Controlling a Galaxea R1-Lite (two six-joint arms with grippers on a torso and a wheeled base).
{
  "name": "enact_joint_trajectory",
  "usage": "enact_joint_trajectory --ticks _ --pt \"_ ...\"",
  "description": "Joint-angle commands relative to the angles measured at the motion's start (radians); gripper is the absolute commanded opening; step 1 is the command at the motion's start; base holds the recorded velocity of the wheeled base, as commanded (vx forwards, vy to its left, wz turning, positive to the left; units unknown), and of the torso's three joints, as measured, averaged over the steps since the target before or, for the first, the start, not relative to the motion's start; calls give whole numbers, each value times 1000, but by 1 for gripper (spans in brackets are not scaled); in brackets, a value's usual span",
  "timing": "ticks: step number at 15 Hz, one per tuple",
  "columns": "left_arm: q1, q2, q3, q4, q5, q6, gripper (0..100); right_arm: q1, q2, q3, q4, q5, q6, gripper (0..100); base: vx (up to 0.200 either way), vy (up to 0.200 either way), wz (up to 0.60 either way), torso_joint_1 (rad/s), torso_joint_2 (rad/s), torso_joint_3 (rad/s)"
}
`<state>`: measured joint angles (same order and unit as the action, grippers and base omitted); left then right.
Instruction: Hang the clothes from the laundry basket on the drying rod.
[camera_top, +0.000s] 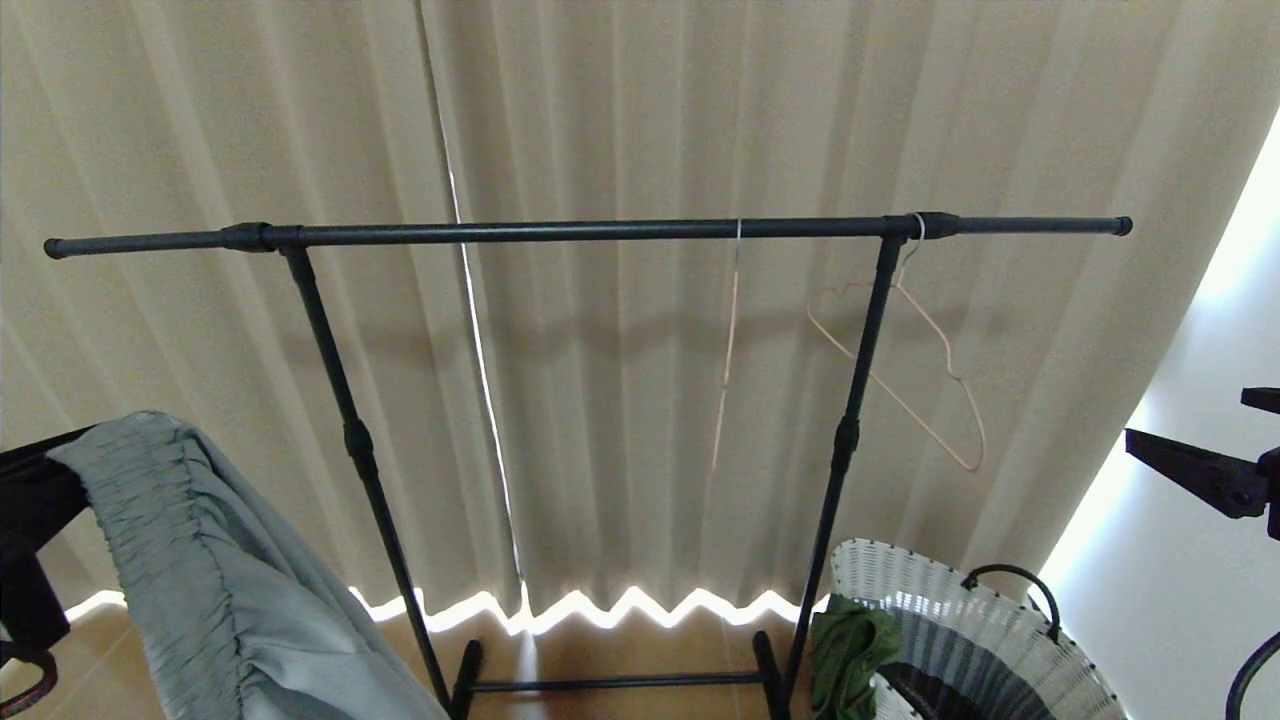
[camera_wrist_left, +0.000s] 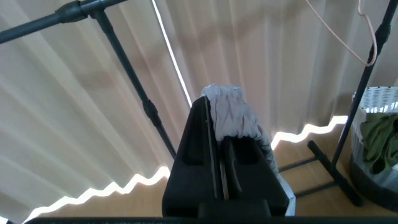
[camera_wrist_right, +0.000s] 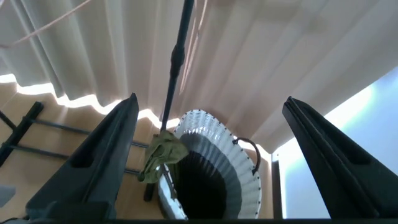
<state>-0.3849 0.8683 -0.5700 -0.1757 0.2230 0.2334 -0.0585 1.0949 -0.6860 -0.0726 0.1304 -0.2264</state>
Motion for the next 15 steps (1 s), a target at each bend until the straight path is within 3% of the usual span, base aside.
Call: enact_joint_trajectory --ticks 1,9,15 --pt "0 1 4 1 -1 0 0 0 -1 -1 -1 0 -1 100 200 0 0 7 2 2" --pt "-5 -3 22 -4 -42 3 0 -3 8 -3 2 1 -1 100 200 0 0 7 -3 2" --pt "-6 -12 53 -4 -85 -3 0 8 180 -81 40 3 2 100 0 0 0 0 0 0"
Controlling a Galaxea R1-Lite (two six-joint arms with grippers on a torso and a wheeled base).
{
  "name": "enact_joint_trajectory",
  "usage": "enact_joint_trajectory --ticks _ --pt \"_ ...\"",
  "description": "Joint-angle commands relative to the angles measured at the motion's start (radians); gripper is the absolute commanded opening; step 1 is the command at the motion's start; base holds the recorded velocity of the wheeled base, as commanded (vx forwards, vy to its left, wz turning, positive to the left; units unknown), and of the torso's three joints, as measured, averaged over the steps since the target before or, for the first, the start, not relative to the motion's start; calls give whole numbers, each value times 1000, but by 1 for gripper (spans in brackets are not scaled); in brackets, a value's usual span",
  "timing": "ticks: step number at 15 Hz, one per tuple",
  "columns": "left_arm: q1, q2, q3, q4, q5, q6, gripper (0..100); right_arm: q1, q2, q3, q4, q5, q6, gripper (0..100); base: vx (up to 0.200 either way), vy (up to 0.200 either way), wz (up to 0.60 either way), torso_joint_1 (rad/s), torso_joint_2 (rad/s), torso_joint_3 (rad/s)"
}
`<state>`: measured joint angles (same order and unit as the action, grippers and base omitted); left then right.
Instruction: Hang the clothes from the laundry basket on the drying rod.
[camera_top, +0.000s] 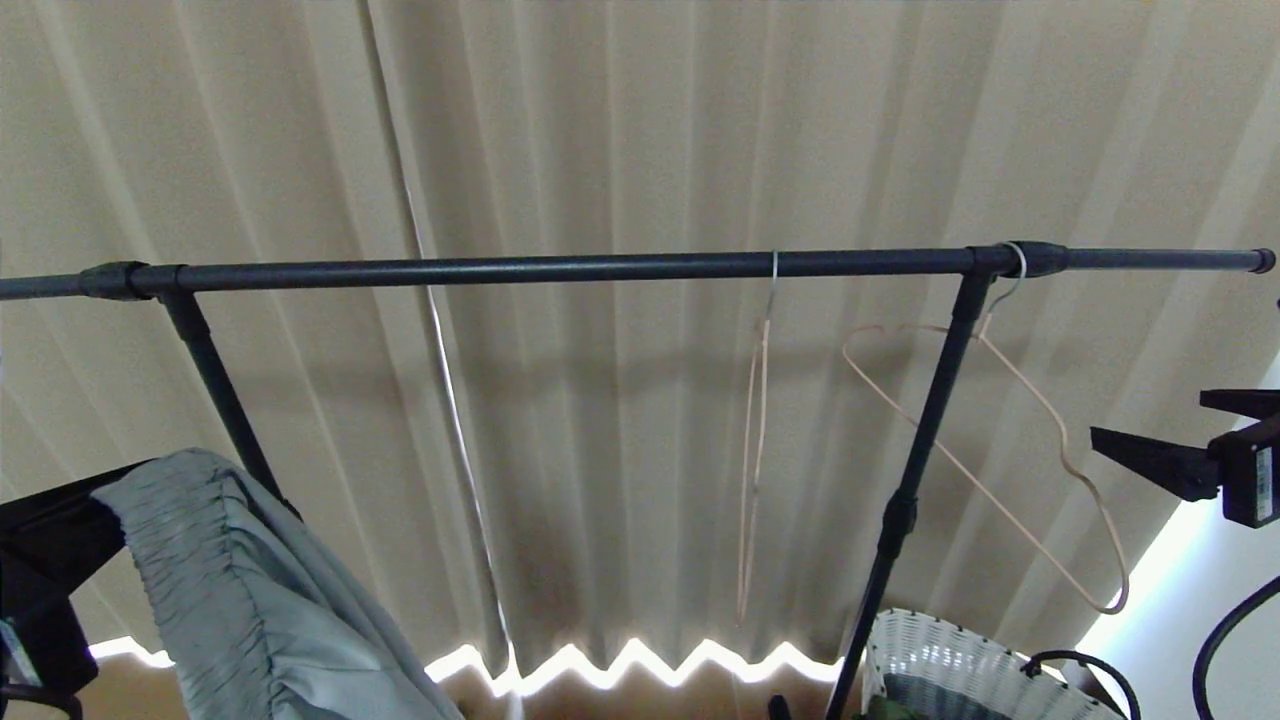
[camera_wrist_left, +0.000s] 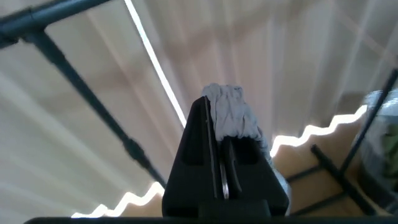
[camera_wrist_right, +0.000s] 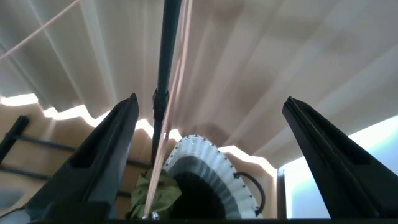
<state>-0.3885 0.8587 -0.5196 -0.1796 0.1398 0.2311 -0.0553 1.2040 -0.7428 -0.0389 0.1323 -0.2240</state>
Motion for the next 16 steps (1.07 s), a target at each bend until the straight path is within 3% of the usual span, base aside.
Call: enact_joint_trajectory --ticks 1,2,6,8,12,16 --pt "0 -3 4 0 -51 -9 0 5 106 -38 10 1 0 100 0 0 0 0 0 0" --pt "11 -3 3 2 -97 -39 0 6 146 -56 10 0 2 100 0 0 0 0 0 0" --pt "59 10 16 -6 -108 -75 0 8 256 -119 10 -37 8 100 0 0 0 0 0 0" --pt "62 22 27 -60 -108 -76 0 37 285 -127 11 -37 22 100 0 0 0 0 0 0" --pt "62 28 38 -77 -108 -79 0 123 354 -153 1 -112 138 100 0 0 0 0 0 0" --pt "63 29 38 -77 -108 -81 0 126 368 -153 -1 -123 163 100 0 0 0 0 0 0"
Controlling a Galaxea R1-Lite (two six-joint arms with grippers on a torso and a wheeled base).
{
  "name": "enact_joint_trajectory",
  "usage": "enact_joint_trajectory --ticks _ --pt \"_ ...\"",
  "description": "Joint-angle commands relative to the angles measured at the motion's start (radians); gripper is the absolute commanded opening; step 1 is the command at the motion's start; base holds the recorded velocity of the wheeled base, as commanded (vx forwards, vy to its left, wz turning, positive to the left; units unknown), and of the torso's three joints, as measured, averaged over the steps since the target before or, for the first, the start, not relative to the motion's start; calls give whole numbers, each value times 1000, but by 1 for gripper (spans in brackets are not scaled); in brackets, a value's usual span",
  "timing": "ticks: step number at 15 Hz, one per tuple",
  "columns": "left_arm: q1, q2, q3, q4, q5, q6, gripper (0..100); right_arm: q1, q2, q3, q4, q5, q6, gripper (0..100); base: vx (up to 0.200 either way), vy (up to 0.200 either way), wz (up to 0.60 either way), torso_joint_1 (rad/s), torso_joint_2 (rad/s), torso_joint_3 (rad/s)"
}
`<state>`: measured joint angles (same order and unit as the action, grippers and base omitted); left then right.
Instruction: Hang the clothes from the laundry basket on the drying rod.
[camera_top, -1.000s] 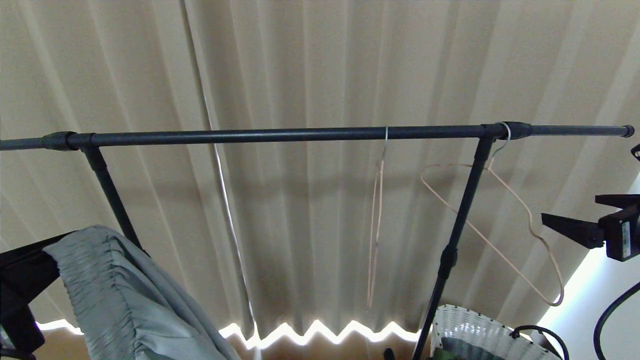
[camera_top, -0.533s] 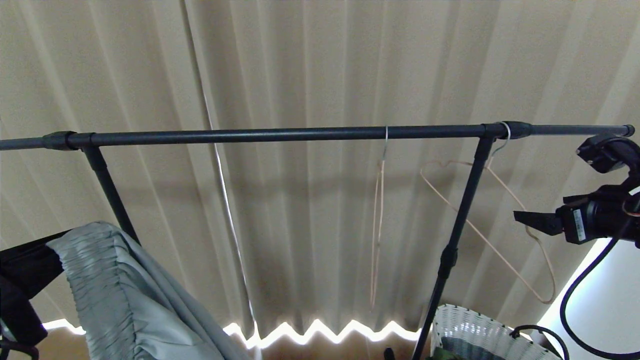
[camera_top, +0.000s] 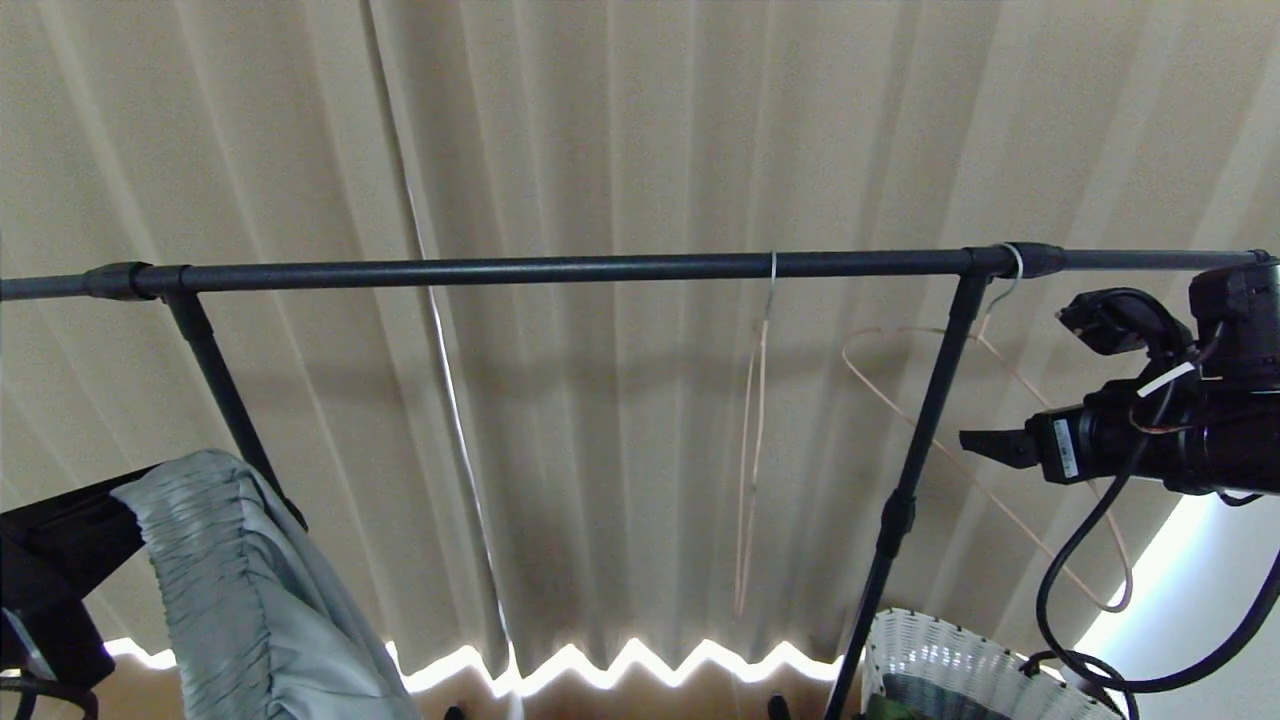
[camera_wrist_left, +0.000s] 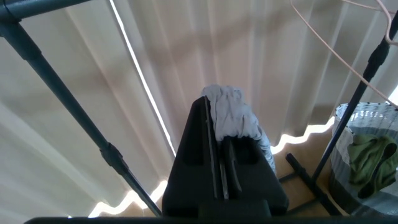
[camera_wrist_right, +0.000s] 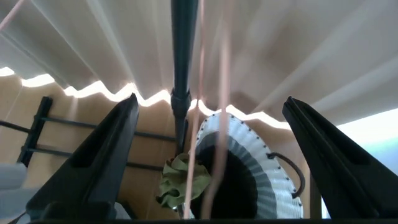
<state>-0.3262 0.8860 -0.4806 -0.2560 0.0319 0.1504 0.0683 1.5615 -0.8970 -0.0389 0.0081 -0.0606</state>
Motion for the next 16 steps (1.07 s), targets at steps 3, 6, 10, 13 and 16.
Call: enact_joint_trajectory --ticks 3,6,10,13,16 --pt "1 4 1 0 0 1 0 2 8 4 -2 0 -1 0 0 0 0 0 0 0" --pt "1 5 1 0 0 3 0 2 14 4 -2 0 -1 0 0 0 0 0 0 0" --pt "1 5 1 0 0 3 0 1 20 0 -2 -2 1 0 0 0 0 0 0 0" --pt "1 4 1 0 0 3 0 1 -4 3 -2 -3 -1 0 0 0 0 0 0 0" --pt "1 4 1 0 0 5 0 1 -86 7 -6 -5 -1 0 0 0 0 0 0 0"
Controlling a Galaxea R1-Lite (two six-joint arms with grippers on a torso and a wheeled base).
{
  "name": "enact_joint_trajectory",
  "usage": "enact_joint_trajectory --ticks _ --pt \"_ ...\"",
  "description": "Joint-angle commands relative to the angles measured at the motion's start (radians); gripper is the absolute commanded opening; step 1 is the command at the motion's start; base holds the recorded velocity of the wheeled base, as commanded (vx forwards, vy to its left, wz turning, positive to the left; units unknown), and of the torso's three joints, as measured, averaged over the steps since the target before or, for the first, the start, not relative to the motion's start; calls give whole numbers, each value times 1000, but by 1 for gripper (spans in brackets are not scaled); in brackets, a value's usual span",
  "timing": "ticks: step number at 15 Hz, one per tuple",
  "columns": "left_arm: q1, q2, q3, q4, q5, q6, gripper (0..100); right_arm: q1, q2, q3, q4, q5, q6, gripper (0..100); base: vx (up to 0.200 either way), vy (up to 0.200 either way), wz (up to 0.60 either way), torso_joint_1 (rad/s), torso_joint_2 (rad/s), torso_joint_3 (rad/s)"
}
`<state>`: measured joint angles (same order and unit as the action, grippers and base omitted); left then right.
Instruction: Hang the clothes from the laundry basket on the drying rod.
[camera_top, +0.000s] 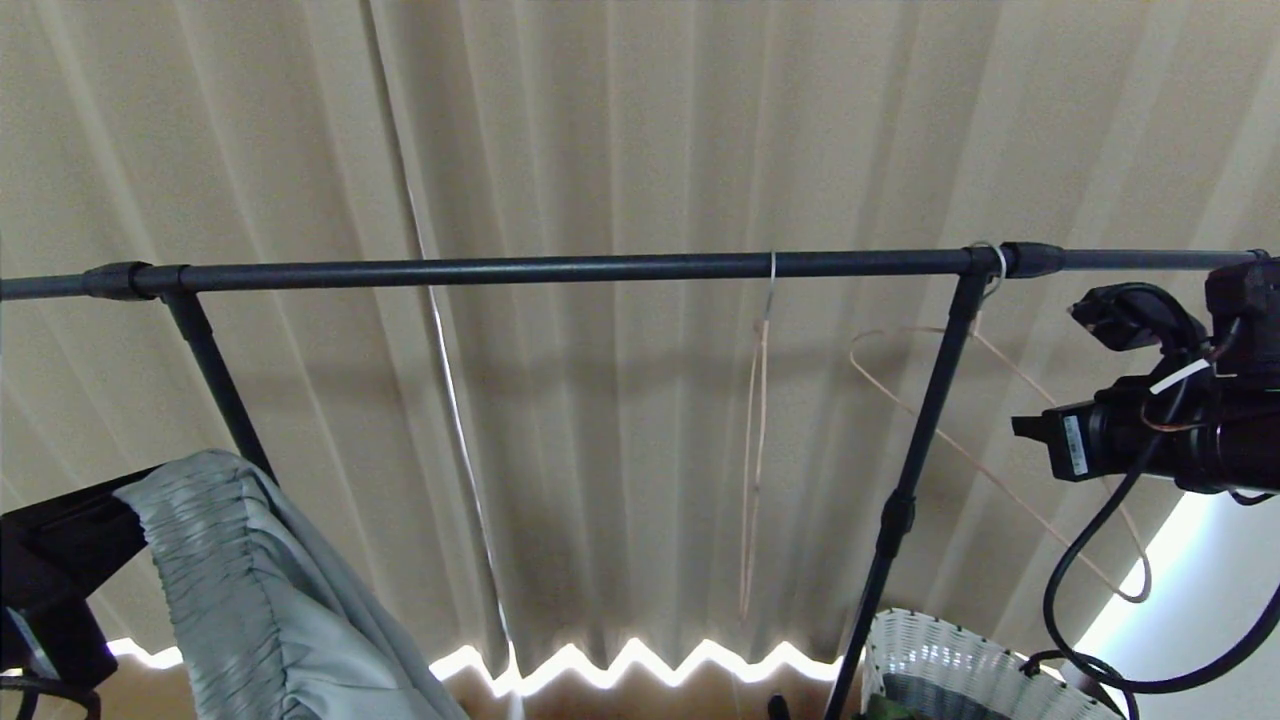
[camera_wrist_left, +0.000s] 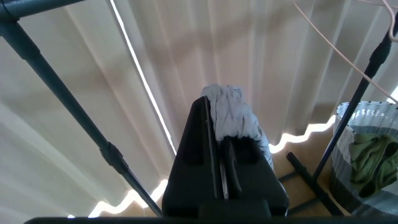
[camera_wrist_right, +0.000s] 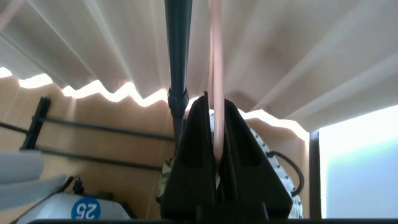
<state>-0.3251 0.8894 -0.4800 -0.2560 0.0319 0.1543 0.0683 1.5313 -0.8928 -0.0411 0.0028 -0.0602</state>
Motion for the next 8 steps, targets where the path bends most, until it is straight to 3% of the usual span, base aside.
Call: enact_joint_trajectory --ticks 1,8 --pt "0 0 1 0 0 1 0 1 -79 5 -2 0 -1 0 0 0 0 0 0 0" --pt "0 0 9 -3 0 4 0 1 -206 40 -2 0 -3 0 0 0 0 0 0 0"
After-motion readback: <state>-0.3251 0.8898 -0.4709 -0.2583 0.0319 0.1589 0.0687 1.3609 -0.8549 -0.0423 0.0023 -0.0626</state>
